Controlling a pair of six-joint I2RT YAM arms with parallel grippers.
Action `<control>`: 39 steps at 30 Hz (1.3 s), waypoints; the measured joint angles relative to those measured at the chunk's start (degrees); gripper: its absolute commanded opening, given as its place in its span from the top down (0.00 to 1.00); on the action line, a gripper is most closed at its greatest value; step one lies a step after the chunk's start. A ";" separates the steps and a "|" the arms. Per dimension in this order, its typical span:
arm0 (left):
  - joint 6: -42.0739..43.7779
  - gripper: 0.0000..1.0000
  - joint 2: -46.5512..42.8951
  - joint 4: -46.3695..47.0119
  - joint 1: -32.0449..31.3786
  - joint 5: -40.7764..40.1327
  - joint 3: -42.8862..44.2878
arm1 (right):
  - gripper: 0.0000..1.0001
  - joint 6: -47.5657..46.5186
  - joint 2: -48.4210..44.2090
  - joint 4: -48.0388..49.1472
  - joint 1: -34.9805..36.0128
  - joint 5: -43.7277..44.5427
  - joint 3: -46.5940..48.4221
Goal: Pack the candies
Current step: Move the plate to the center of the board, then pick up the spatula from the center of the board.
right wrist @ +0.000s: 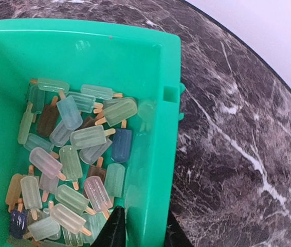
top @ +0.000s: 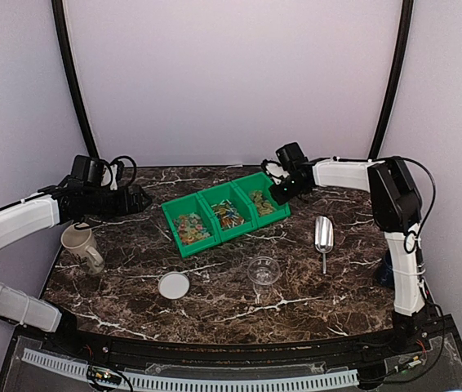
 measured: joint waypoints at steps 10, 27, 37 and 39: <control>-0.11 0.01 0.00 0.00 0.04 0.20 -0.02 | 0.25 0.90 -2.93 -2.47 -0.52 6.97 -3.17; -0.11 0.01 0.00 0.17 0.42 0.98 -0.02 | 0.19 23.26 -34.56 5.20 -1.01 10.84 -35.78; -0.11 0.01 -0.59 0.87 0.72 2.16 -0.44 | 0.21 34.97 -47.19 4.28 4.44 13.27 -48.22; -0.13 0.01 -0.59 0.87 0.76 2.27 -0.44 | 0.22 36.74 -47.65 3.72 5.49 13.97 -49.13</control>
